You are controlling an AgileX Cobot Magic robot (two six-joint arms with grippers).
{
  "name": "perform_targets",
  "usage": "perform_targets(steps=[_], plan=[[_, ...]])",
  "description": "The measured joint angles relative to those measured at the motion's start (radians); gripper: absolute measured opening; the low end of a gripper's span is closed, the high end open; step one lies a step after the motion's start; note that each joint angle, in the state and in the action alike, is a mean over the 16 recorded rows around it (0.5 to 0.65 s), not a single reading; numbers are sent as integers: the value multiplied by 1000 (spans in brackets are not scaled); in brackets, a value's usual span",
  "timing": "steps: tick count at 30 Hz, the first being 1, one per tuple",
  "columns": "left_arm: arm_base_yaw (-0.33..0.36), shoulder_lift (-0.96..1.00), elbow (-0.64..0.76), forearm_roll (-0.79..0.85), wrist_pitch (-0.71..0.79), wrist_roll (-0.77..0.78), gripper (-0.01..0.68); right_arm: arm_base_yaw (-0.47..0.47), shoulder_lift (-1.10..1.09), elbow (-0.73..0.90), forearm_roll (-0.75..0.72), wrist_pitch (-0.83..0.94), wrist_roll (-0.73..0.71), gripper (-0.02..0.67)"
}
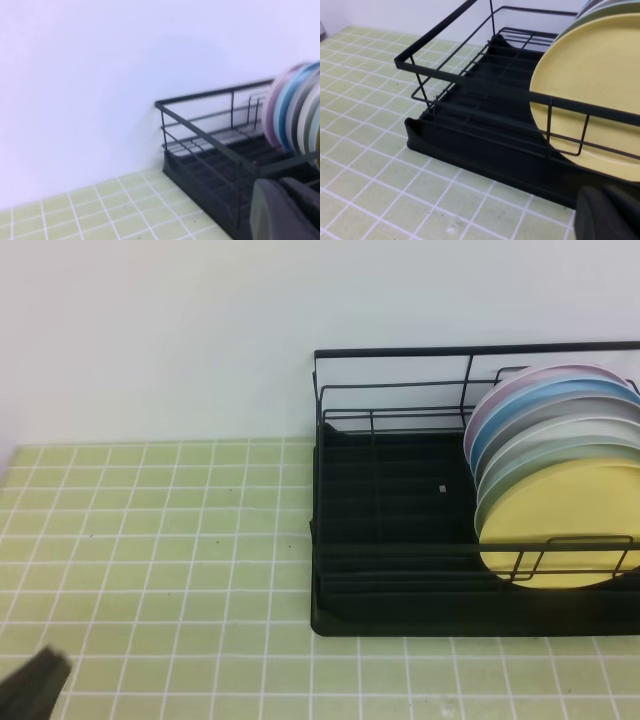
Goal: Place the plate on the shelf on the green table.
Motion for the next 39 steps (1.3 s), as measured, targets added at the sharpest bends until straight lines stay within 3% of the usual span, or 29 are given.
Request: perform_targets(steps=[6, 18, 25, 39], plan=[[42, -178, 122, 119, -4, -210, -2, 0, 0, 0, 3, 0, 0, -4], [267, -288, 140, 394, 320, -583, -2, 0, 0, 0, 14, 0, 0, -4], [340, -290, 140, 419, 382, -585, -2, 0, 0, 0, 20, 1, 0, -4], [348, -290, 140, 418, 381, -572, -2, 0, -1, 0, 24, -1, -1, -4]])
